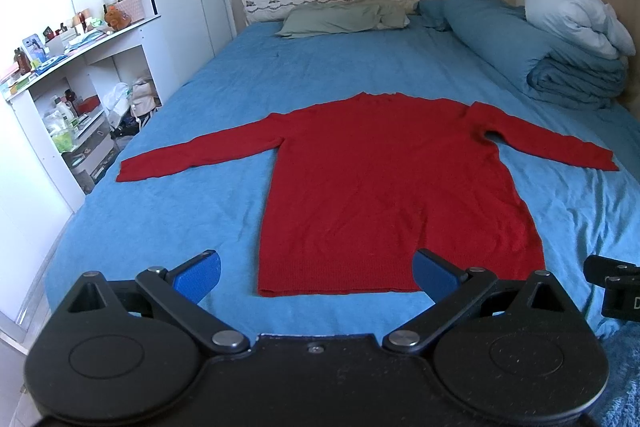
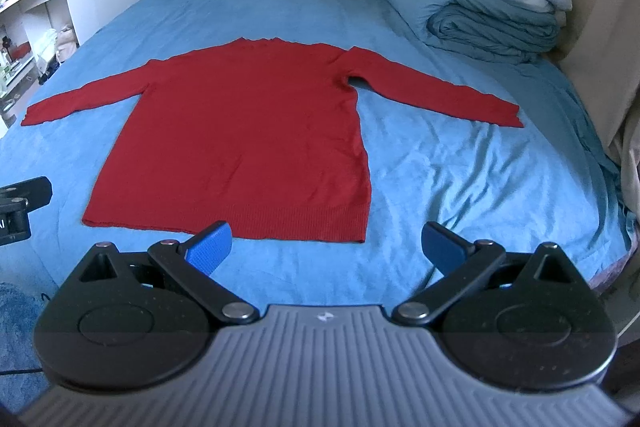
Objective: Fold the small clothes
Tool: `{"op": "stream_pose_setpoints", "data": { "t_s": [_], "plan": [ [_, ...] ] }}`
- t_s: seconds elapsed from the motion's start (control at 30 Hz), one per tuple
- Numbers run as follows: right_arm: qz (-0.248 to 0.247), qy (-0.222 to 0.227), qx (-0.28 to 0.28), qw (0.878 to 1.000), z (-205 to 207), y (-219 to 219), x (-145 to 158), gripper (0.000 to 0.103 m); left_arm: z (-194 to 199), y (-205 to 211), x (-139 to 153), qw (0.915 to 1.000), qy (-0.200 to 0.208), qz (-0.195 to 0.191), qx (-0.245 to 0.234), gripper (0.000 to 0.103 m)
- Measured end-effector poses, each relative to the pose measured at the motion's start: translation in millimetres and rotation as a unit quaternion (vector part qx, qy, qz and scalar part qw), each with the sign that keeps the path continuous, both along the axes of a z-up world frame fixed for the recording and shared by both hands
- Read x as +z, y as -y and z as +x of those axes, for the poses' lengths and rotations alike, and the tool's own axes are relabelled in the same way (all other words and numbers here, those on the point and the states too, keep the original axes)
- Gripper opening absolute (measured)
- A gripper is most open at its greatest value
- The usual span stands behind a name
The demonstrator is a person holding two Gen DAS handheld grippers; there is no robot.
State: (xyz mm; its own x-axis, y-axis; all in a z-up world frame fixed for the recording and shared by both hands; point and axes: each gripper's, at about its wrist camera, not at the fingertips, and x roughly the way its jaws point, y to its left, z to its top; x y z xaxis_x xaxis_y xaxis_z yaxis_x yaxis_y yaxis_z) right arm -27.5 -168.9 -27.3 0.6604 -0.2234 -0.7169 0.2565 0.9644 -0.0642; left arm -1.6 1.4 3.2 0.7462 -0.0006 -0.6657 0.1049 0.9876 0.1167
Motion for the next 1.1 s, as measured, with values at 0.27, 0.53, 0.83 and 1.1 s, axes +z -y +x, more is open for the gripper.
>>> {"op": "stream_pose_setpoints", "data": {
  "t_s": [0.27, 0.53, 0.83, 1.1],
  "plan": [
    [0.0, 0.0, 0.0, 1.0, 0.3, -0.1, 0.2, 0.103, 0.5, -1.3, -0.3, 1.0, 0.0, -0.002, 0.001, 0.103],
    [-0.001, 0.0, 0.0, 1.0, 0.4, -0.4, 0.4, 0.103, 0.7, -1.7, -0.7, 1.0, 0.001, -0.003, 0.001, 0.103],
    [-0.002, 0.0, 0.0, 1.0, 1.2, -0.5, 2.1, 0.103, 0.7, -1.9, -0.6, 1.0, 0.0, -0.003, 0.001, 0.103],
    [-0.003, -0.001, -0.001, 1.0, 2.8, 0.1, 3.4, 0.103, 2.3, -3.6, 0.5, 1.0, -0.001, -0.004, 0.004, 0.103]
  ]
}}
